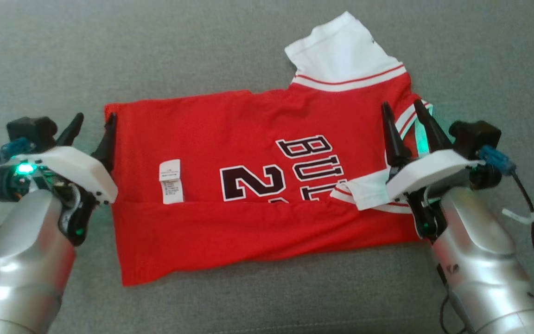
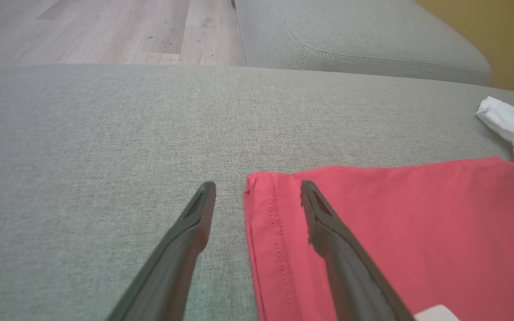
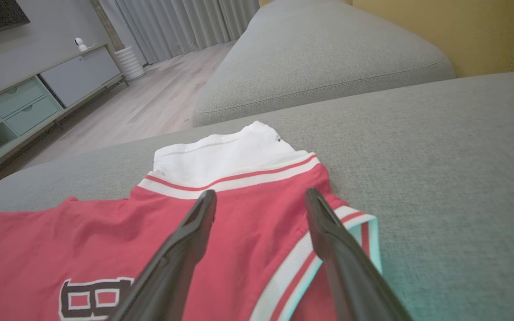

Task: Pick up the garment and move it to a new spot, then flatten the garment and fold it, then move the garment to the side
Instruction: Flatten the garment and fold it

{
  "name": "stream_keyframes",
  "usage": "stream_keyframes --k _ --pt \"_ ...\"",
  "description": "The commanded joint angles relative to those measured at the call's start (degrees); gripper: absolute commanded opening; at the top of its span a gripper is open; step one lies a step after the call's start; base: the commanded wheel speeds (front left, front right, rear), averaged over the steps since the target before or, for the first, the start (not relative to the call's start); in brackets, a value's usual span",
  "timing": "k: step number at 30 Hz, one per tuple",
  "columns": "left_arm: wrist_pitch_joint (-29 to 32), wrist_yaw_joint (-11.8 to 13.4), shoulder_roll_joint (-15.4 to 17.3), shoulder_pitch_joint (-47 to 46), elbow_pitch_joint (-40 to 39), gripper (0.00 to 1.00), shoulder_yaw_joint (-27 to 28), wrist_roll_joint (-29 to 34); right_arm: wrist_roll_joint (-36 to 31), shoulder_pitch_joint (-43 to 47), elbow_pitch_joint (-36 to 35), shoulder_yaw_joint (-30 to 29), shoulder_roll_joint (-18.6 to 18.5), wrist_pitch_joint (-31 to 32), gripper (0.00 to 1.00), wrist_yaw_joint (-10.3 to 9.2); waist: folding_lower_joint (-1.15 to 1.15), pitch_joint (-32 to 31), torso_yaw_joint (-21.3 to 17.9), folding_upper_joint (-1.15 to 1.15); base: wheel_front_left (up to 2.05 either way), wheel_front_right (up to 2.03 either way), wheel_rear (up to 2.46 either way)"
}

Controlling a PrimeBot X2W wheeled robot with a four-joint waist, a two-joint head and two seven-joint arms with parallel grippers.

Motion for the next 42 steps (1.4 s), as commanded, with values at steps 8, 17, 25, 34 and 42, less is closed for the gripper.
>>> stream_keyframes --k 8,17,25,34,42 --pt "-3.4 0.1 4.2 -5.9 1.9 1.0 -5.0 -7.8 0.2 -5.8 -0.8 2.6 -0.6 -0.7 1.0 -0.04 -0.02 4.5 -0.8 0.0 0.0 0.0 0.0" --pt "-5.4 0.1 3.1 -9.9 3.5 0.0 -12.2 -11.6 -2.1 -16.2 4.0 4.7 -3.6 2.4 1.0 -0.04 -0.02 7.8 1.2 0.0 0.0 0.0 0.0" --pt "-10.4 0.1 1.7 -14.0 -0.6 0.0 -18.4 -14.8 -4.3 -26.5 12.3 4.0 -6.5 7.8 1.0 -0.04 -0.02 10.8 5.6 0.0 0.0 0.0 0.0" --pt "-14.1 0.1 -0.1 -18.2 -3.0 0.0 -25.2 -18.5 -5.6 -35.1 21.5 5.0 -8.6 15.1 1.0 -0.04 -0.02 12.8 11.2 0.0 0.0 0.0 0.0" --pt "-14.8 0.1 -0.5 -19.6 -3.1 0.0 -28.6 -21.3 -7.5 -37.1 26.5 5.3 -9.3 17.0 1.0 -0.04 -0.02 13.1 12.6 0.0 0.0 0.0 0.0"
